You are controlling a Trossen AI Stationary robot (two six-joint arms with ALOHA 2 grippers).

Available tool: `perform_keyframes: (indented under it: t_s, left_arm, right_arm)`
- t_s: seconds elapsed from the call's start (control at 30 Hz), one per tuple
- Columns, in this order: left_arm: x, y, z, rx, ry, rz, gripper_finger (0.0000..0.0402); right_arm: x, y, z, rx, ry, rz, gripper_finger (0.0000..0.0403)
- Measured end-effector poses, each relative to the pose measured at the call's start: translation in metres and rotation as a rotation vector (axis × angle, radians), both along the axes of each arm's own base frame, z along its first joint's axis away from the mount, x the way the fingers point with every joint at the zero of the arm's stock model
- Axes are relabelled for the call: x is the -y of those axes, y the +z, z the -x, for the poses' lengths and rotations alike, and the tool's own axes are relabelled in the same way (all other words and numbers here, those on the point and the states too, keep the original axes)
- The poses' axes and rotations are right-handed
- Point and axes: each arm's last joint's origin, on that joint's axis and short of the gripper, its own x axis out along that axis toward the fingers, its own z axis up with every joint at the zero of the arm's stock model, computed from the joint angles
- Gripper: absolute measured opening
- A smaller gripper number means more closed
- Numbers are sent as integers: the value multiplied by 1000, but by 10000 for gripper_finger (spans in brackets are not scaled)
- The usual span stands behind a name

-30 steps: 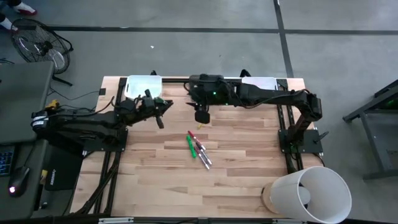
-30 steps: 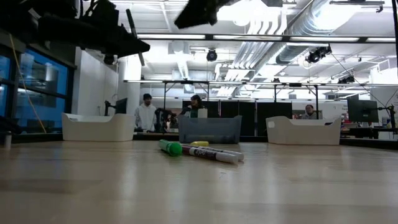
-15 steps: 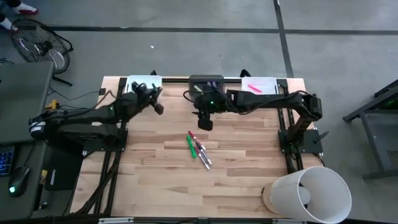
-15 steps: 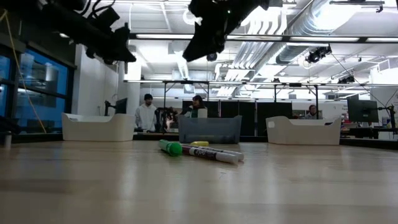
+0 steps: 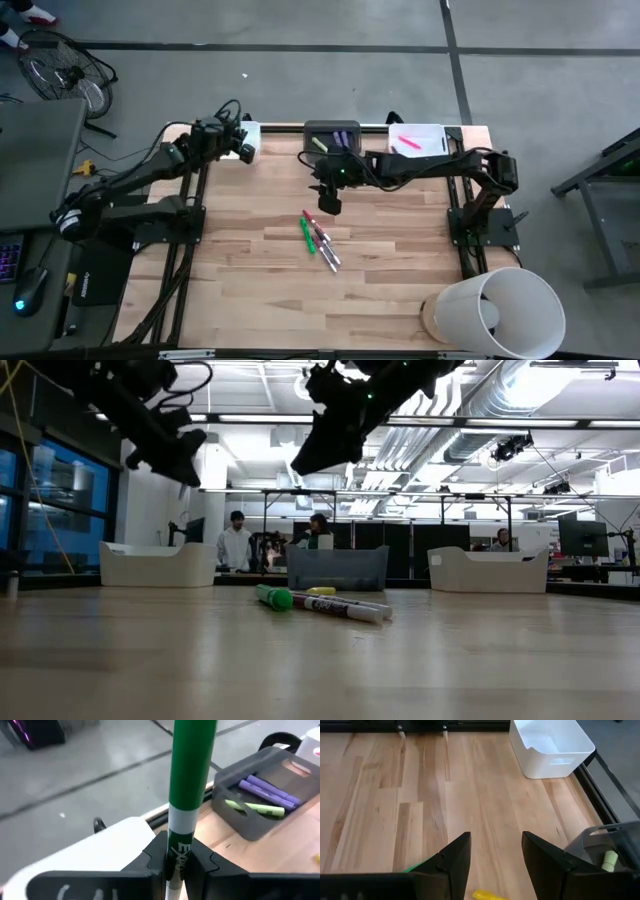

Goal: Pick & Place Markers
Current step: Put the green highlighter pen into the left white bin

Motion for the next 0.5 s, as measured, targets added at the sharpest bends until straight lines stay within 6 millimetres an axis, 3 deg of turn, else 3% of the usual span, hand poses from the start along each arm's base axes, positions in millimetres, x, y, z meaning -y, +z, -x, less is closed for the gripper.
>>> perform_keyframes:
  t_s: [0.3,0.5]
  left_arm:
    - [-40,-29,17,-5,146,226,34]
    - [-59,-44,17,69,204,327,34]
  right_arm:
    - [0,0,0,3,0,0,165]
    - [-1,0,0,4,-1,-5,165]
